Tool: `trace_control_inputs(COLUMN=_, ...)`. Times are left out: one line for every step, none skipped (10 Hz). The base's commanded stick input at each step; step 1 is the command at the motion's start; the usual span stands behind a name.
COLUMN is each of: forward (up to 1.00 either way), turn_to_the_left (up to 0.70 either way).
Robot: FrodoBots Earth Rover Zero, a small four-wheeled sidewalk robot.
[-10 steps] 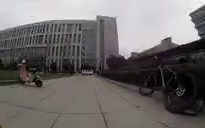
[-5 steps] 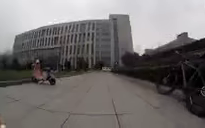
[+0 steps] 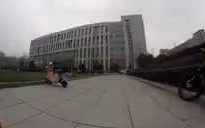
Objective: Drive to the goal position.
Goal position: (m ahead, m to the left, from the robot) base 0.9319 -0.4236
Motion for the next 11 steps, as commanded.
trace_control_inputs(forward=0.70, turn_to_the_left=0.34)
trace_control_inputs(forward=0.70, turn_to_the_left=0.34)
trace_control_inputs(forward=0.70, turn_to_the_left=0.34)
trace_control_inputs(forward=0.70, turn_to_the_left=0.34)
trace_control_inputs(forward=0.70, turn_to_the_left=0.34)
trace_control_inputs(forward=0.70, turn_to_the_left=0.34)
trace_control_inputs(forward=0.70, turn_to_the_left=0.34)
trace_control_inputs(forward=0.70, turn_to_the_left=0.23)
trace_control_inputs(forward=0.70, turn_to_the_left=0.10)
trace_control_inputs(forward=0.70, turn_to_the_left=-0.02)
trace_control_inputs(forward=0.70, turn_to_the_left=-0.15)
